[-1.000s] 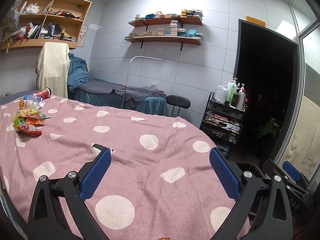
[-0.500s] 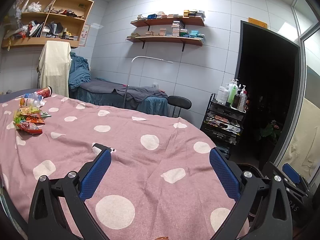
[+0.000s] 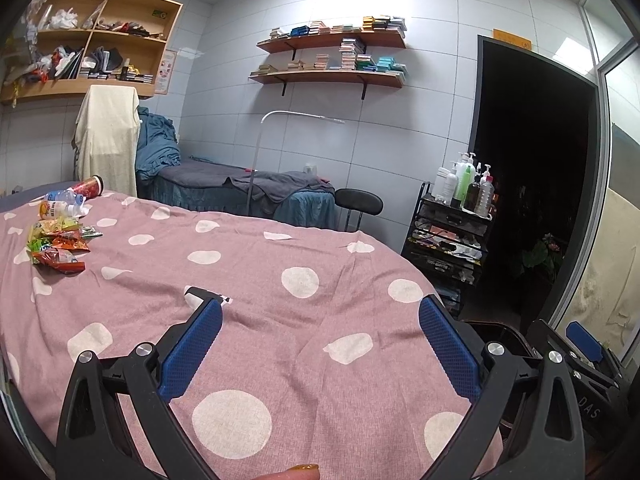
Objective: Collect trash
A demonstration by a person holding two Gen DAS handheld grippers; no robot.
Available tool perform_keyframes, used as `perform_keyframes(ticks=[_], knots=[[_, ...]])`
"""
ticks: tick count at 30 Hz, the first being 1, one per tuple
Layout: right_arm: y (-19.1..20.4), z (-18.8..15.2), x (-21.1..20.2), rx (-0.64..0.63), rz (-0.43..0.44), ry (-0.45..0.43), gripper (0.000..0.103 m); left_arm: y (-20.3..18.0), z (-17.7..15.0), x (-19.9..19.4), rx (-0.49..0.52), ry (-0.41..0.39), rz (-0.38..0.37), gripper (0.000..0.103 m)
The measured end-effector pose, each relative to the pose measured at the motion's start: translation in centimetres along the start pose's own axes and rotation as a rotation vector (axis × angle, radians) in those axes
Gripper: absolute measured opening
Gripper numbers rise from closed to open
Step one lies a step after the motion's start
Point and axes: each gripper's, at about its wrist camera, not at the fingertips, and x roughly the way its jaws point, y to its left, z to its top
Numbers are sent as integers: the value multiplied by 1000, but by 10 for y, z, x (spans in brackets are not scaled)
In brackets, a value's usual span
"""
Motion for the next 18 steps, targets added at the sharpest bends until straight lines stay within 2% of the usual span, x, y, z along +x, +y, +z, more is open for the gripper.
perform_keyframes(ticks=[18], knots=[[1,-3,4,1,1,4,98,0,0,2,-7,6,12,98]])
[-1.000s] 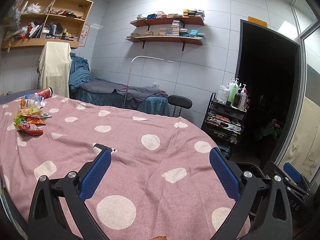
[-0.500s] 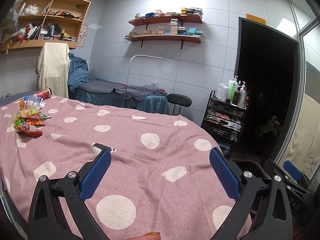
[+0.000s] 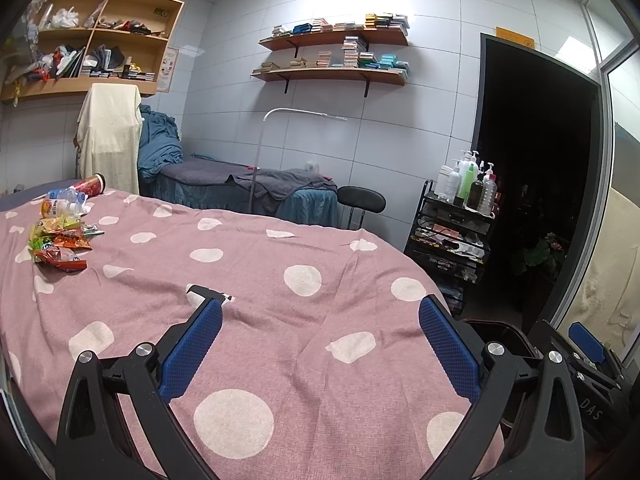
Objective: Collect trash
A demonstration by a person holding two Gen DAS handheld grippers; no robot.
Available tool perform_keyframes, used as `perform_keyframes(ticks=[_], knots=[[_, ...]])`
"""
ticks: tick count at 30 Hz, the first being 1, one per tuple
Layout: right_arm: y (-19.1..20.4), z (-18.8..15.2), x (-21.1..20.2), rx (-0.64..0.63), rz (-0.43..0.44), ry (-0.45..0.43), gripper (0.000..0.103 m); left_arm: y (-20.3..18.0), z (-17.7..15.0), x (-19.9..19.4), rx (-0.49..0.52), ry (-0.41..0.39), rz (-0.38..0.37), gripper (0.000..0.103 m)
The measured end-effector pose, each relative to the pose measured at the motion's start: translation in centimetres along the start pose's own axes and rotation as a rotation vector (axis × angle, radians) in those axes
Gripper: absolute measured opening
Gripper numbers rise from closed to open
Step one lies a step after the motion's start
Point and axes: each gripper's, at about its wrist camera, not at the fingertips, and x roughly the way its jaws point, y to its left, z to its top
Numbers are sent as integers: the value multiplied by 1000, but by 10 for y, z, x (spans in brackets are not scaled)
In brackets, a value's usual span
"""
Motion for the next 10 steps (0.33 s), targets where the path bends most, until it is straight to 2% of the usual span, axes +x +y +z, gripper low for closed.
perform_keyframes(ticks=[10], knots=[[1,-1,0,0,1,9,97,-1,0,3,10,14,5,98]])
